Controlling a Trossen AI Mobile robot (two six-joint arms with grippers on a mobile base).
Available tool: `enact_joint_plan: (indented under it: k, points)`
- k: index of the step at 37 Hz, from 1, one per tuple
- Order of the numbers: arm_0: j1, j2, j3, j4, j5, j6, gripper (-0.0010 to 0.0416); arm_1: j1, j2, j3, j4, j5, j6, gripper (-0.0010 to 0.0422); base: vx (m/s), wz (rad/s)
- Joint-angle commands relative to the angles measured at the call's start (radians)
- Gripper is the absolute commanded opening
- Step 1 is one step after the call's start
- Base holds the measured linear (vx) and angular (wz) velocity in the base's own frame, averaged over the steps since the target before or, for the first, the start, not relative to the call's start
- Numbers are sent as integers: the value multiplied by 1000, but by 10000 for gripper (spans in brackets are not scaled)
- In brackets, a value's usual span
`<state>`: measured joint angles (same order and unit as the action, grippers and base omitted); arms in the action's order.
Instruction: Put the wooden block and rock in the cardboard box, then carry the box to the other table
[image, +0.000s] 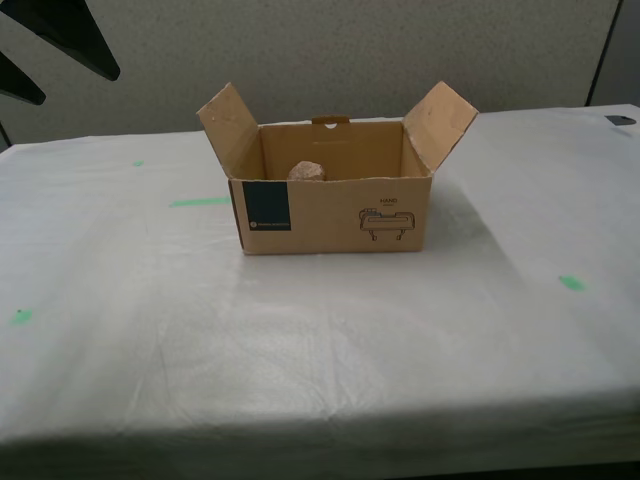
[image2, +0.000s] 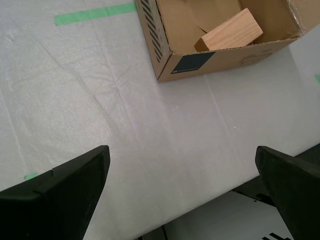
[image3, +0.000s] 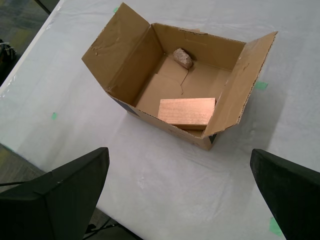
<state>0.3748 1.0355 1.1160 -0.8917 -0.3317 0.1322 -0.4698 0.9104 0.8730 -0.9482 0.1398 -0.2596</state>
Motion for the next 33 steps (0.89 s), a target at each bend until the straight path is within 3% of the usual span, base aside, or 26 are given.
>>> enact_joint_plan:
  k: [1,33]
  points:
    - [0,0,0,1,1,-1,393,-1,0,0,0,-1,-2,398,0,0]
    - [0,0,0,1,1,-1,393,-1,0,0,0,-1,-2,398,0,0]
